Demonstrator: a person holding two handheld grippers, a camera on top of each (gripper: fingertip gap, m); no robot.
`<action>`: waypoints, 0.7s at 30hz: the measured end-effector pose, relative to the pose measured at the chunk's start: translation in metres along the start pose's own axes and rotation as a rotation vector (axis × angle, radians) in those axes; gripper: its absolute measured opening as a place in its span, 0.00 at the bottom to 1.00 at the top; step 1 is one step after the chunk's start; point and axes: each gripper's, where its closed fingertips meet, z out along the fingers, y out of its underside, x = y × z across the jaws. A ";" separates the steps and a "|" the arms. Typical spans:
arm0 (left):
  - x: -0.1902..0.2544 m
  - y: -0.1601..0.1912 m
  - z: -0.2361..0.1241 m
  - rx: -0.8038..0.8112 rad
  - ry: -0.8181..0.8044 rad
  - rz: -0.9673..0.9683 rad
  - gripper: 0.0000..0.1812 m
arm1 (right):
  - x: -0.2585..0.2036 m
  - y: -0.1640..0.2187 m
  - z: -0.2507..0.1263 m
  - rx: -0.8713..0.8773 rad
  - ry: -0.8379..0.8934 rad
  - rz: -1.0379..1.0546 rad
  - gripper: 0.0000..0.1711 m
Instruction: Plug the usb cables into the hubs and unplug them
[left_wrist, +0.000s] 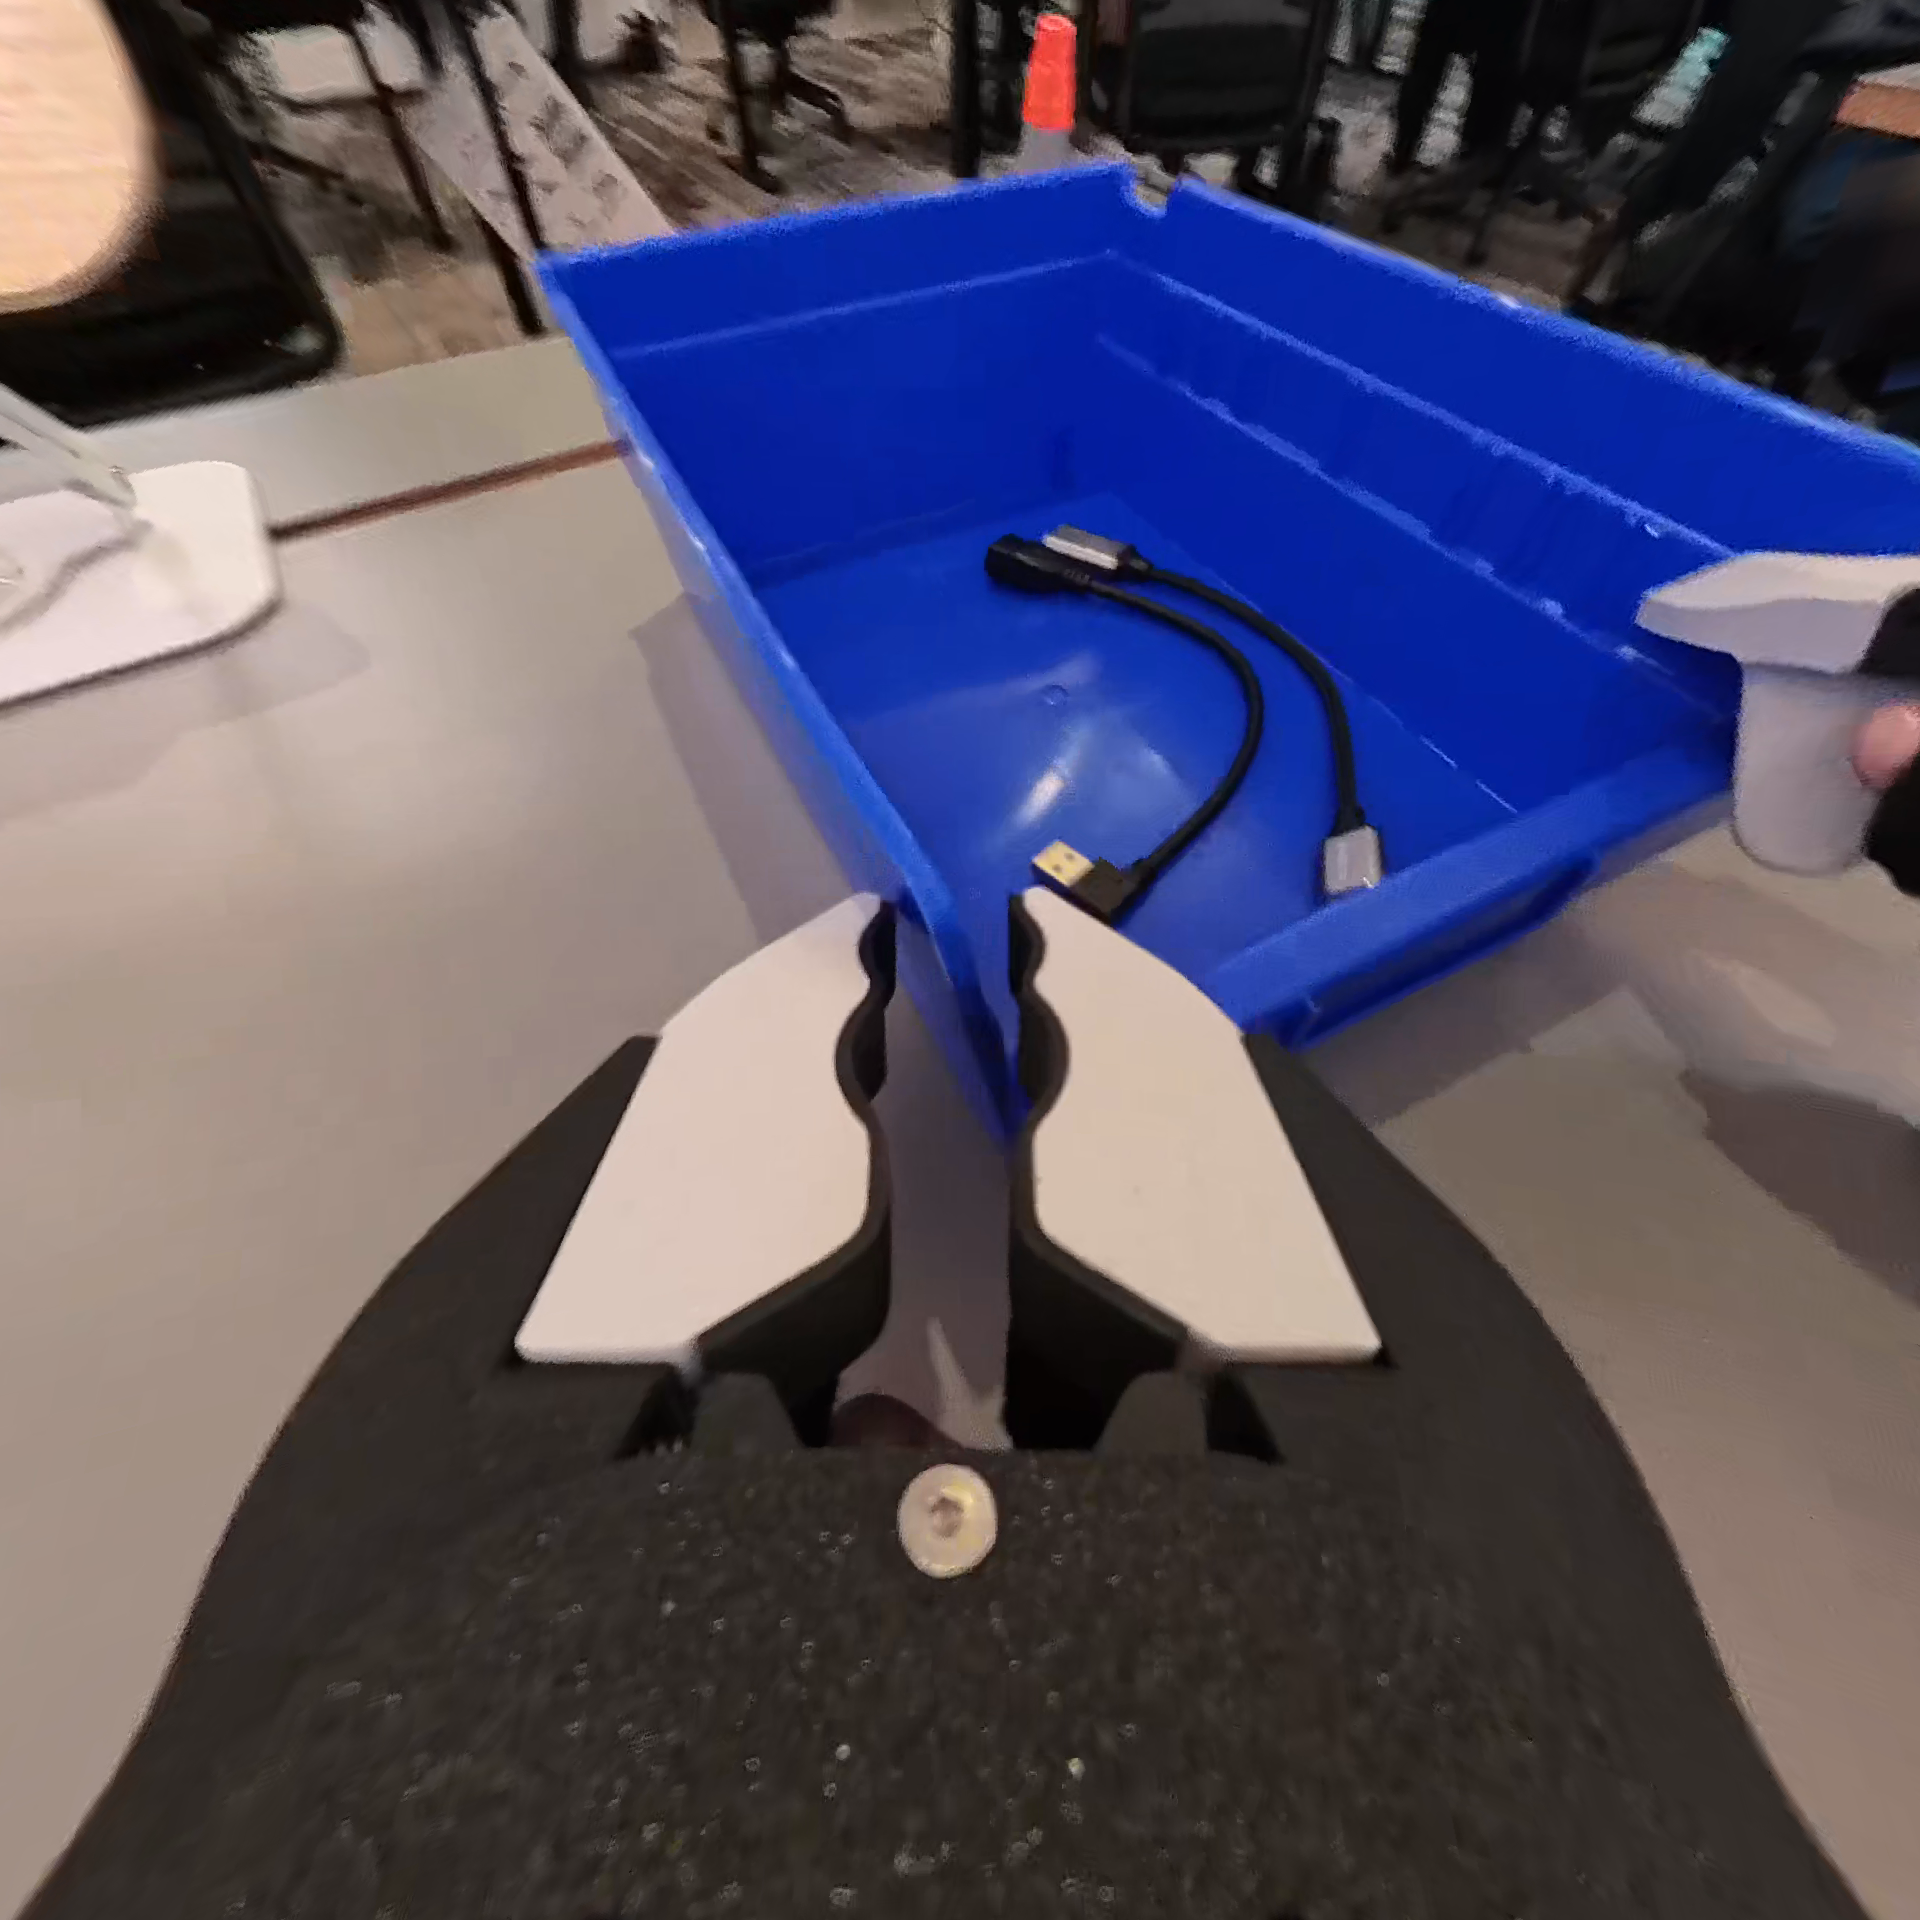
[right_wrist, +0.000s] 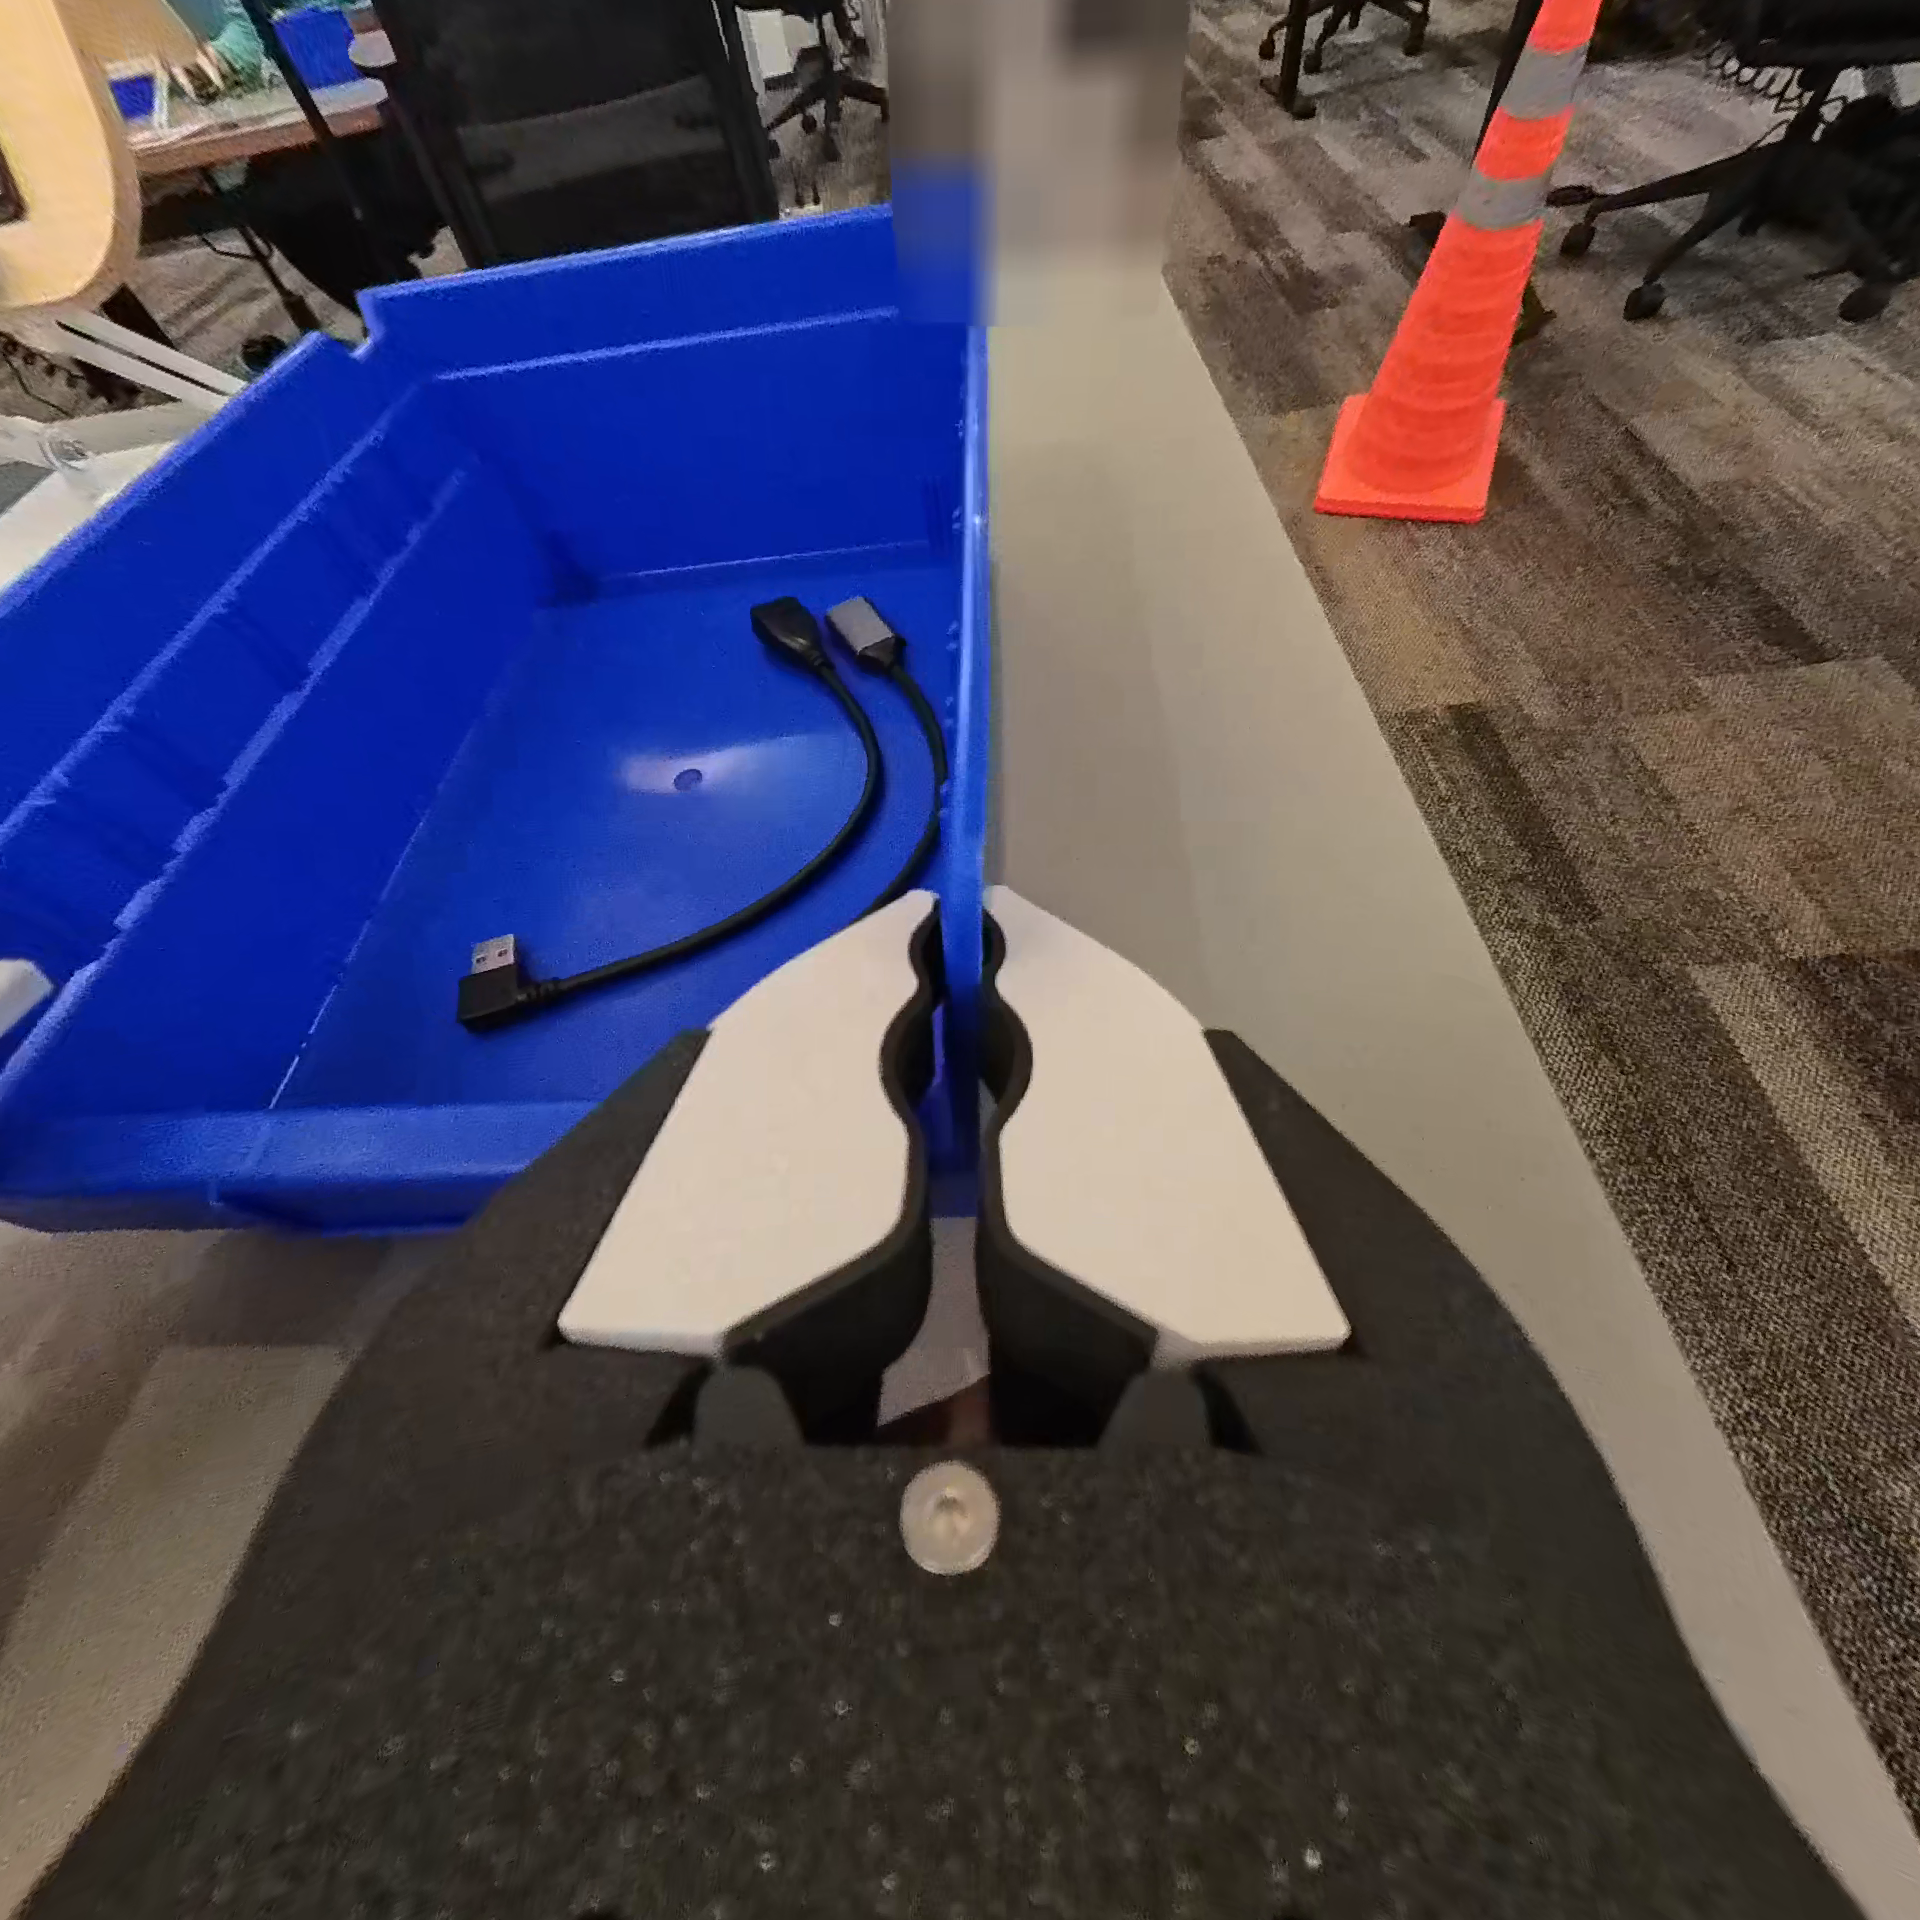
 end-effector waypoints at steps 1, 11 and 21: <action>0.001 0.005 -0.004 -0.026 0.035 -0.008 0.20 | 0.000 0.000 0.000 -0.003 0.000 -0.006 0.02; -0.176 0.017 -0.192 -0.015 -0.011 0.031 0.32 | -0.083 -0.027 -0.091 0.148 0.071 -0.182 0.24; -0.452 0.067 -0.345 0.046 -0.381 -0.255 0.28 | -0.213 0.024 -0.021 0.002 -0.055 -0.340 0.32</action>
